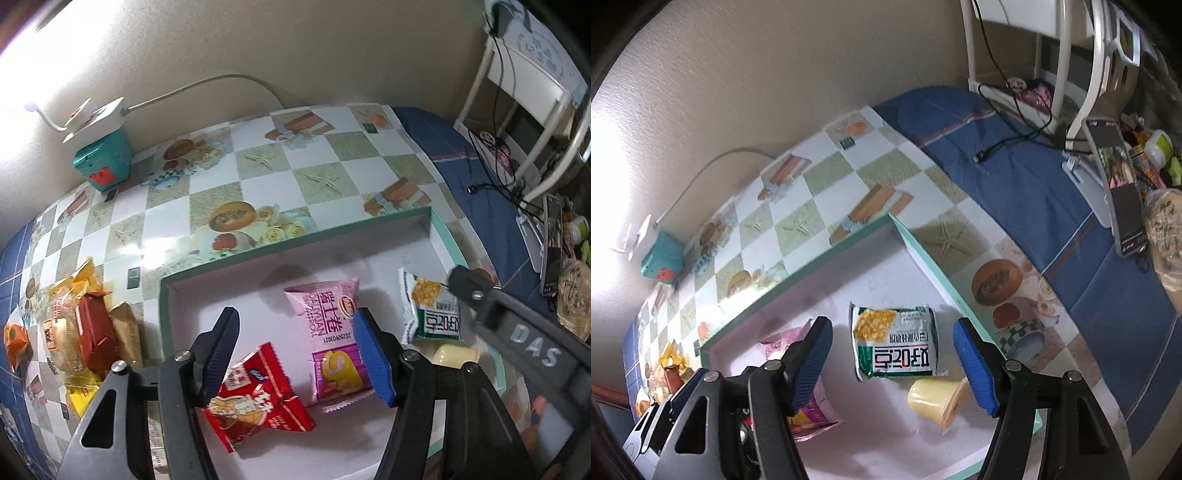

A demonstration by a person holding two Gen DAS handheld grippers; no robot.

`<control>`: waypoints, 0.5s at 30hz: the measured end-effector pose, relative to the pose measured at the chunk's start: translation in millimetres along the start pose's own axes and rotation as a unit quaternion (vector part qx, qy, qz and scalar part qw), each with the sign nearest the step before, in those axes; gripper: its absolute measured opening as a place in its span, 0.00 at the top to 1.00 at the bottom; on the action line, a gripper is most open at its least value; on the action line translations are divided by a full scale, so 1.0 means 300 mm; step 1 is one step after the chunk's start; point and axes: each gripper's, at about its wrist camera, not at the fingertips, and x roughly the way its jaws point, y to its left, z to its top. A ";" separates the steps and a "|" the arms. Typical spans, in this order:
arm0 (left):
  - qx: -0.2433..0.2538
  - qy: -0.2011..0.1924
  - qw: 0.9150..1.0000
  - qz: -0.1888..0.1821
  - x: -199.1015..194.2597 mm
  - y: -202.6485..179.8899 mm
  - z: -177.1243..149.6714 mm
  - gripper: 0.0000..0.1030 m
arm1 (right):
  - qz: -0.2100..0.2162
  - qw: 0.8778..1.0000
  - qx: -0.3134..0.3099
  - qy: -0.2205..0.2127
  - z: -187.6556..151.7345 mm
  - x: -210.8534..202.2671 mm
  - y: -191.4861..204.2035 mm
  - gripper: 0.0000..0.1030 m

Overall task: Organize snacks
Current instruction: 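Lower both packs into the box and open both tools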

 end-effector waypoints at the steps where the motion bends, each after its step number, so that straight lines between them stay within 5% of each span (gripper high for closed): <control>1: -0.008 0.000 1.000 0.003 -0.002 0.018 0.003 0.34 | 0.000 1.000 -0.001 -0.002 0.003 -0.007 0.002 0.30; 9: -0.060 0.010 0.998 0.019 0.015 0.138 0.009 0.32 | -0.002 1.000 -0.009 0.009 -0.006 0.015 0.015 0.30; 15: -0.111 0.009 0.993 0.032 0.012 0.249 0.009 0.18 | 0.000 1.000 -0.015 0.007 -0.015 0.023 0.024 0.14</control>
